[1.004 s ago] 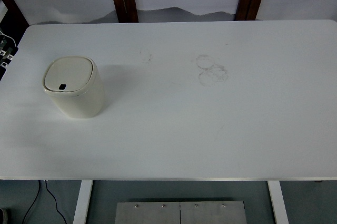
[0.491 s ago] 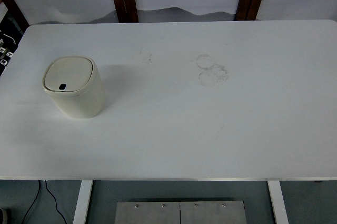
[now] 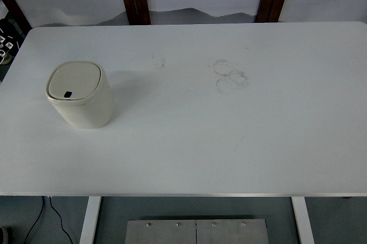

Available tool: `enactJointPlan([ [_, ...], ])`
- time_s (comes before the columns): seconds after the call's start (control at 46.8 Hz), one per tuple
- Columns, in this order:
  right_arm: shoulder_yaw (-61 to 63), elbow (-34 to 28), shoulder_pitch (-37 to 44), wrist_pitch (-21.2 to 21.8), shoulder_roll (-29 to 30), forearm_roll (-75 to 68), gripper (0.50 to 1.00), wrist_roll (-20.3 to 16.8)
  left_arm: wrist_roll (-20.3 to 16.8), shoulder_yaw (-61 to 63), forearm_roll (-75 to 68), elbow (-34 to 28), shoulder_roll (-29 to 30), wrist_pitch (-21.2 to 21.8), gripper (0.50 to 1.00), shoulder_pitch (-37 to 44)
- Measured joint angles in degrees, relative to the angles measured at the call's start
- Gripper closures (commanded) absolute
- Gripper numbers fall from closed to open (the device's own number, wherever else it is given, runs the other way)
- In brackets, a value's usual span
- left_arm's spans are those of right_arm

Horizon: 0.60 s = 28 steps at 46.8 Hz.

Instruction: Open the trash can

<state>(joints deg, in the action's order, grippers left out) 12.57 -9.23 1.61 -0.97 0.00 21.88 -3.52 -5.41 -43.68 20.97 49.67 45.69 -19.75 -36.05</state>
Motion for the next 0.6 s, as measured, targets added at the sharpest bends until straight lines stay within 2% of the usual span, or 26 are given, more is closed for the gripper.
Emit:
enactJointPlan([
  [0.15,0.00,0.00,0.08,0.00,0.00,0.00,0.505,-0.01,0.08,0.06,-3.04,3.61,3.32,2.65,0.500,-0.38],
  [0.299,-0.01,0.00,0.23,0.00,0.00,0.00,0.505,0.00,0.26,0.27,-7.71,11.49,8.17,5.86,0.500,-2.05],
  [0.384,-0.01,0.00,0.24,0.00,0.00,0.00,0.505,0.00,1.23,0.91,-10.36,15.26,11.02,5.97,0.500,-4.06],
  [0.47,-0.01,0.00,0.25,0.00,0.00,0.00,0.505,0.00,4.84,3.55,-13.69,18.12,13.23,5.46,0.500,-7.29],
  [0.598,0.00,0.00,0.27,0.00,0.00,0.00,0.505,0.02,13.29,9.33,-17.80,19.19,14.08,2.65,0.500,-14.08],
])
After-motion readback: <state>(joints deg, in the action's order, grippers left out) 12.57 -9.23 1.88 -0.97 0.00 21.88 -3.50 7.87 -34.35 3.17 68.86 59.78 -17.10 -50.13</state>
